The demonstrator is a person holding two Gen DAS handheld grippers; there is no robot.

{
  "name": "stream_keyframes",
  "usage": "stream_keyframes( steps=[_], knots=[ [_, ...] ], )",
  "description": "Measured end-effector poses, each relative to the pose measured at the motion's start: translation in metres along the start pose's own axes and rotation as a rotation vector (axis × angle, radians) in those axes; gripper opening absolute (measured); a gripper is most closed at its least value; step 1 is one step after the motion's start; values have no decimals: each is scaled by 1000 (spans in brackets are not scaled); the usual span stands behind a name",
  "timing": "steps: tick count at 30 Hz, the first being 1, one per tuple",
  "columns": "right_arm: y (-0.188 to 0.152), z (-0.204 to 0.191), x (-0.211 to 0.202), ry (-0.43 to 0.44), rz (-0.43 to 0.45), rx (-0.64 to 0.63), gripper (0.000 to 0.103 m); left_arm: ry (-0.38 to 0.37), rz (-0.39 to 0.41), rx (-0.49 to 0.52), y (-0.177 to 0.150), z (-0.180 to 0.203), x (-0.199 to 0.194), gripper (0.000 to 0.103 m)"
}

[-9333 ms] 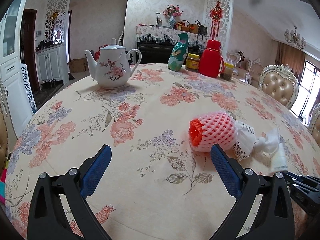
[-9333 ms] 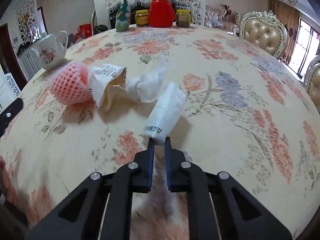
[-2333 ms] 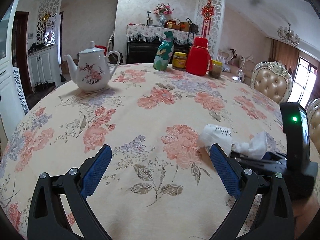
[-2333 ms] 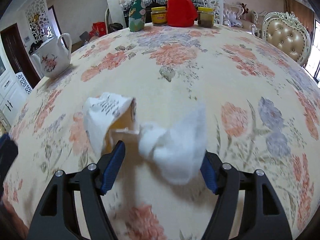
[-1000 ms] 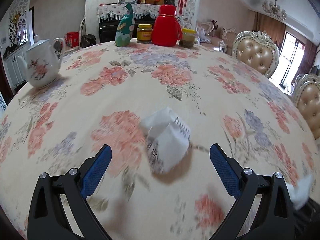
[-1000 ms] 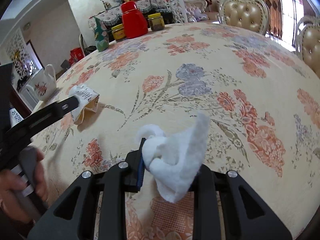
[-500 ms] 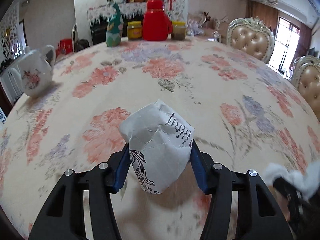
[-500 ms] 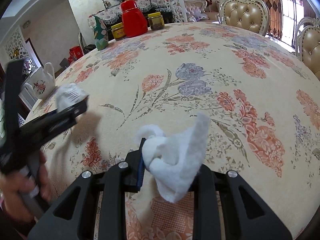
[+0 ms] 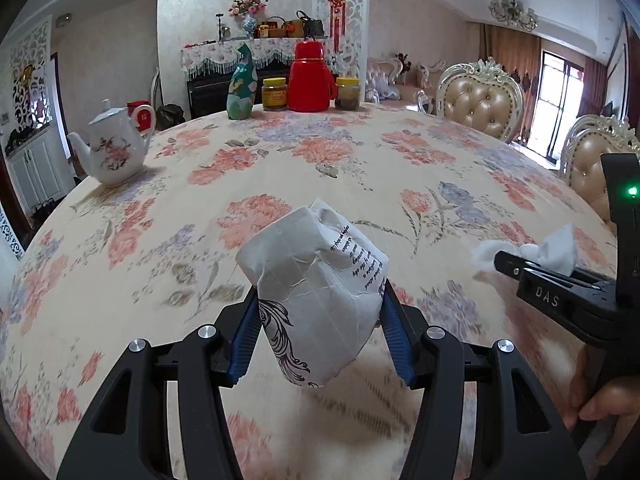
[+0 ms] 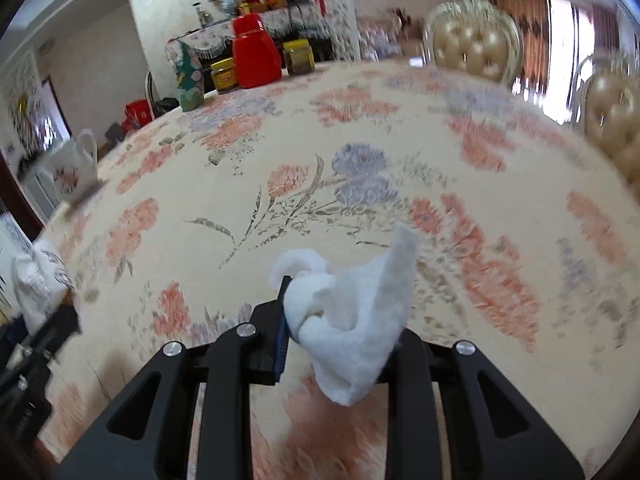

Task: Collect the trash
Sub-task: 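Carry the tissue and wrapper in both tools over the wastebasket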

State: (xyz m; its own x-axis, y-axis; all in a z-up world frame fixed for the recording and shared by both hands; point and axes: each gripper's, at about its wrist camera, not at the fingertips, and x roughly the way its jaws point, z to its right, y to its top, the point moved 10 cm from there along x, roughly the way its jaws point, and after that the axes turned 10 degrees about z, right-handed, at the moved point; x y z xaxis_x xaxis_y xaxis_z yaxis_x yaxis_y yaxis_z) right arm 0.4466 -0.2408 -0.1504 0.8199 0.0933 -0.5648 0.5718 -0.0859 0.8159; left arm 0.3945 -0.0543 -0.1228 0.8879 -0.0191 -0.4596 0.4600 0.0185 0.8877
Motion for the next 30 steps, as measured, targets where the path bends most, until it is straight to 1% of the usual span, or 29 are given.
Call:
stream_keyframes(
  steps=[3, 7, 13, 23, 30],
  knots=[
    [-6, -4, -24, 21, 11, -6, 24, -2, 10, 10, -6, -1, -16, 53],
    [-16, -6, -59, 21, 36, -59, 25, -20, 20, 20, -15, 4, -33, 53],
    [-33, -1, -98, 8, 58, -107, 25, -59, 33, 38, -28, 17, -58, 53],
    [-62, 17, -164, 44, 106, -100, 25, -162, 43, 101, -43, 61, -86, 53],
    [-77, 51, -204, 19, 142, -64, 25, -256, 44, 140, -49, 102, -101, 53]
  ],
)
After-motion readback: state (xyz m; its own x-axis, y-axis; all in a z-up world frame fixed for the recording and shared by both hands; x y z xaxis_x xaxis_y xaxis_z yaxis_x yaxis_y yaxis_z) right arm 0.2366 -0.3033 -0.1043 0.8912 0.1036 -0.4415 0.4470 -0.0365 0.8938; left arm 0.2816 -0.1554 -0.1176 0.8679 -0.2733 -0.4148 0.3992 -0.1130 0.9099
